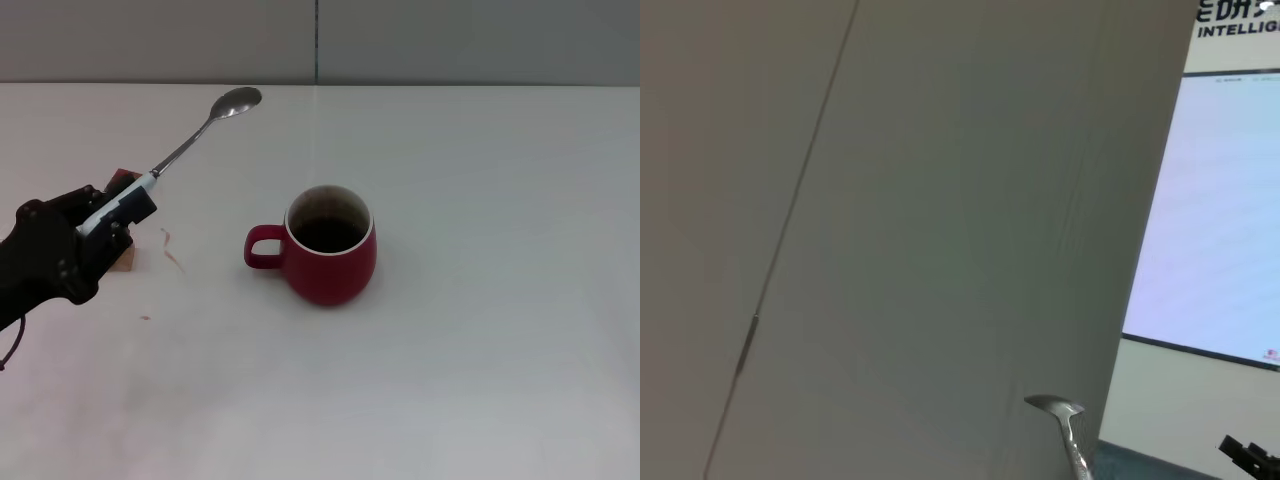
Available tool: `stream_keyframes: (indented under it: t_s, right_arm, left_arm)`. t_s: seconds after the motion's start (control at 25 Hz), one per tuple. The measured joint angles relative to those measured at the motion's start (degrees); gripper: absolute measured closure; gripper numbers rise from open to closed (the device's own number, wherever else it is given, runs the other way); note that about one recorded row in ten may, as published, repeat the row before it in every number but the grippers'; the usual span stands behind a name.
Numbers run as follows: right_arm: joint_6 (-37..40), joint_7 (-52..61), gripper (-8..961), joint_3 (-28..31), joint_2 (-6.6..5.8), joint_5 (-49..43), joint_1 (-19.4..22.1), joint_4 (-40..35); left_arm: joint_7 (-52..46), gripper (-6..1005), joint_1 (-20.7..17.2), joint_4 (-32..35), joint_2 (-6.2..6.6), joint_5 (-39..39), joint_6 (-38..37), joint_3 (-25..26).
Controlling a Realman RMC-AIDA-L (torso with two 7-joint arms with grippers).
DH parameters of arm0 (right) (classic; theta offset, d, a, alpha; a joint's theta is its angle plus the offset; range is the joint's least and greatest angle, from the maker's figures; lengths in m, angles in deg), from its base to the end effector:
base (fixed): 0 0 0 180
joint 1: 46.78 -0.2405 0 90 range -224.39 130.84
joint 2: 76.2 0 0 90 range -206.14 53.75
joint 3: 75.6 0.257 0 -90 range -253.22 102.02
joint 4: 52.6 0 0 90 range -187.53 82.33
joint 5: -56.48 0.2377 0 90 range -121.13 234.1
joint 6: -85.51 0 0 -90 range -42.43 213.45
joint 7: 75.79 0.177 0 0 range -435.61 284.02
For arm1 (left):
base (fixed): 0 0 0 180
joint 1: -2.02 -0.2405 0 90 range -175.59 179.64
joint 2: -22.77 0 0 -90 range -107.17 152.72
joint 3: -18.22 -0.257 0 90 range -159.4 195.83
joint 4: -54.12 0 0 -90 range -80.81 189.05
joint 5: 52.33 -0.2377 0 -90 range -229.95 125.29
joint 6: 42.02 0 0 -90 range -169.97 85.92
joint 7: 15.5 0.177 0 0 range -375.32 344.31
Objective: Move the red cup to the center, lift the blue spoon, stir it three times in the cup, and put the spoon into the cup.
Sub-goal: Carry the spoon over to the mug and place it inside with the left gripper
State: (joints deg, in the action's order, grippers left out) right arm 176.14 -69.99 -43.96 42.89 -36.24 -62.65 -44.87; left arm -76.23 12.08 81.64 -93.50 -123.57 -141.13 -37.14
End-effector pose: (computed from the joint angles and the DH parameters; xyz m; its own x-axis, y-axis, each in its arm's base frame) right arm 0.3920 0.2897 0.0538 0.6903 0.3295 -0.6442 -0.7230 0.2813 -0.6309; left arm -0.3077 0.2727 0.0086 0.4921 0.1157 0.8628 0.5678 -0.7940 -0.2174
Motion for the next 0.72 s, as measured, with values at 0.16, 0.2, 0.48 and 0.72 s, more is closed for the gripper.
stream_keyframes:
  t_s: [0.16, 0.2, 0.48, 0.72]
  right_arm:
    - [0.0, 0.0, 266, 0.0, 0.05, 0.0, 0.1, 0.0]
    - [0.0, 0.0, 266, 0.0, 0.08, 0.0, 0.2, 0.0]
    - [0.0, 0.0, 266, 0.0, 0.20, 0.0, 0.4, 0.0]
    - [-0.3, 0.0, 267, 0.0, 0.27, 0.0, 0.8, 0.1]
  left_arm:
    - [-0.8, 827, 0.7, 1.6, -0.11, -2.3, 0.2, 0.0]
    - [-1.0, 827, 1.0, 1.9, -0.20, -3.0, 0.2, 0.0]
    - [-2.5, 826, 2.0, 4.9, -1.02, -6.5, 2.0, -0.1]
    - [-4.5, 826, 3.0, 8.0, -1.44, -9.3, 3.7, -0.2]
